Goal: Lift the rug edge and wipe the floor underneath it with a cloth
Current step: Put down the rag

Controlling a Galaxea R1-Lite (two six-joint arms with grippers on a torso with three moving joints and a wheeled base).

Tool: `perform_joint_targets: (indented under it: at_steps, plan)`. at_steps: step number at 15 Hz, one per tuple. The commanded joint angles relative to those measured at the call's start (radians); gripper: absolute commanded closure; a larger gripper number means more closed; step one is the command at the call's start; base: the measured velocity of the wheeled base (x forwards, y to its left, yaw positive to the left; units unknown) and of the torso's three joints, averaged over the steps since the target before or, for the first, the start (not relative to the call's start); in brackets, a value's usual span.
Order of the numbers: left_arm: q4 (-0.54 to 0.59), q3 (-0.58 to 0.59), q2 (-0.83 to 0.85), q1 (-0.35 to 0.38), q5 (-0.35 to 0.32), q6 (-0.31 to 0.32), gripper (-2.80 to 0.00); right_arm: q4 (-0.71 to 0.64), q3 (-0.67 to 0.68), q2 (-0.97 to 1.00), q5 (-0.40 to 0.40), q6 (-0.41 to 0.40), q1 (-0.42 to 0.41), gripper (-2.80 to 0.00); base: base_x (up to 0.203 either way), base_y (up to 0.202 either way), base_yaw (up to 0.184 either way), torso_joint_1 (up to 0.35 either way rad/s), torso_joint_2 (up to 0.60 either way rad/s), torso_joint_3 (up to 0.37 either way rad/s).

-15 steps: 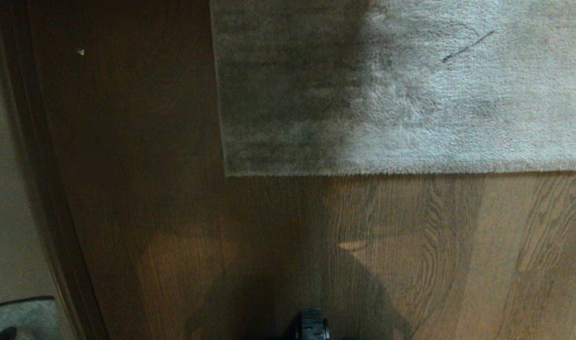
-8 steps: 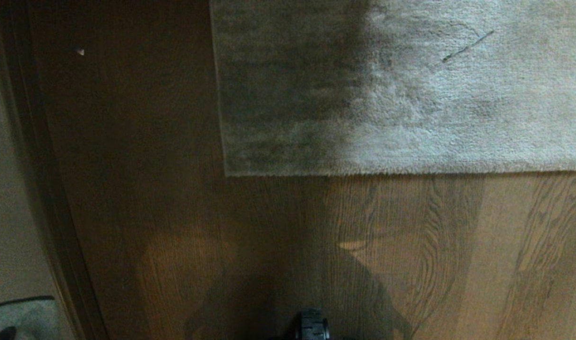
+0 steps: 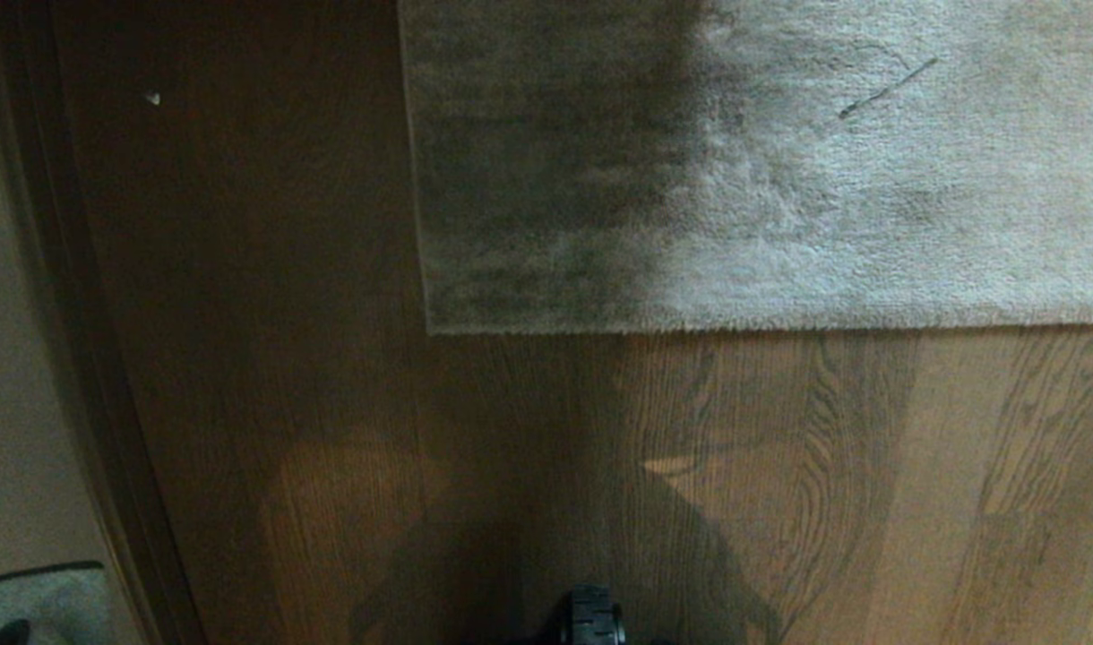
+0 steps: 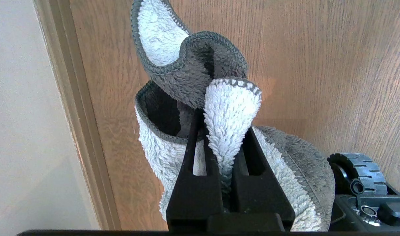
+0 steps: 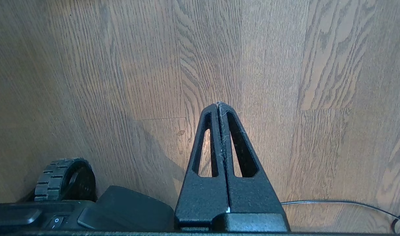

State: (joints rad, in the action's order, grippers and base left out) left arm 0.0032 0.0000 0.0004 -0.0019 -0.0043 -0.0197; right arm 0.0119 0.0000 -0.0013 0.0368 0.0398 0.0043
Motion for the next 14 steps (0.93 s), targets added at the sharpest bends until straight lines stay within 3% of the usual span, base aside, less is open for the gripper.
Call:
perform_joint_targets:
  at_steps: [1,14]
  plan:
    - [0.0,0.0,0.0,0.0,0.0,0.0,0.0,0.0,0.0,0.001,0.0,0.0,0.0,0.0,0.0,0.0,0.0,0.0,0.0,0.0]
    - [0.0,0.0,0.0,0.0,0.0,-0.002,0.0,0.0,0.0,0.001,0.0,0.0,0.0,0.0,0.0,0.0,0.0,0.0,0.0,0.0]
